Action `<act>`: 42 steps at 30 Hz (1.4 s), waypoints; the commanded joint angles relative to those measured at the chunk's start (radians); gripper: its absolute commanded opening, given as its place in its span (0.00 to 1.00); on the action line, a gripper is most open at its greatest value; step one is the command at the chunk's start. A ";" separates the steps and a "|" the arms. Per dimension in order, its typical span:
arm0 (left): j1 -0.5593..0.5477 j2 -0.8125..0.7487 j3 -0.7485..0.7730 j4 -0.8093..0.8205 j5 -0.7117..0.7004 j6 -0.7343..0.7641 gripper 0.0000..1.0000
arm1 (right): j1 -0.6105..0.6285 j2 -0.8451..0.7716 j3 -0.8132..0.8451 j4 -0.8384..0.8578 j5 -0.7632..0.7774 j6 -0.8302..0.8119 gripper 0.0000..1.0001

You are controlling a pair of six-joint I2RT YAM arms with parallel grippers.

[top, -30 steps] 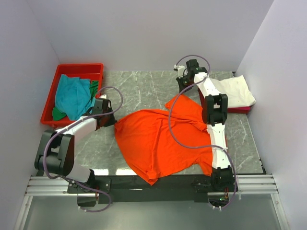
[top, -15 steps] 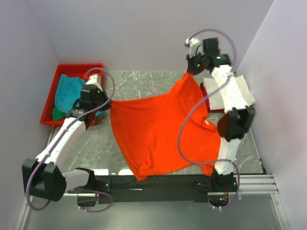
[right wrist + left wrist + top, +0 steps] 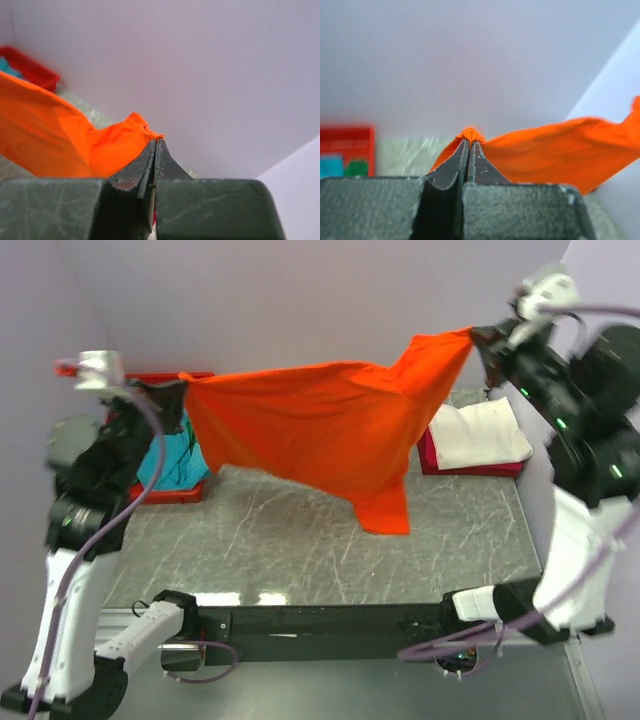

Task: Fold and stack the t-shirts
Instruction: Flatten the tshirt out

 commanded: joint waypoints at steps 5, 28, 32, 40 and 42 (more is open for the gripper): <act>0.004 -0.117 0.173 0.095 0.185 -0.026 0.00 | 0.007 -0.227 0.096 0.091 0.092 0.073 0.00; 0.021 -0.252 -0.311 0.204 0.023 -0.048 0.00 | -0.053 -0.102 -0.365 0.333 0.068 0.094 0.00; 0.021 -0.228 -0.571 0.254 -0.164 -0.100 0.00 | -0.065 0.013 -0.551 0.419 -0.040 0.104 0.00; 0.071 0.292 -0.694 0.443 -0.287 -0.189 0.00 | -0.030 0.571 -0.394 0.472 -0.097 0.120 0.00; 0.075 0.431 -0.624 0.483 -0.299 -0.166 0.00 | -0.019 0.717 -0.297 0.450 -0.068 0.125 0.00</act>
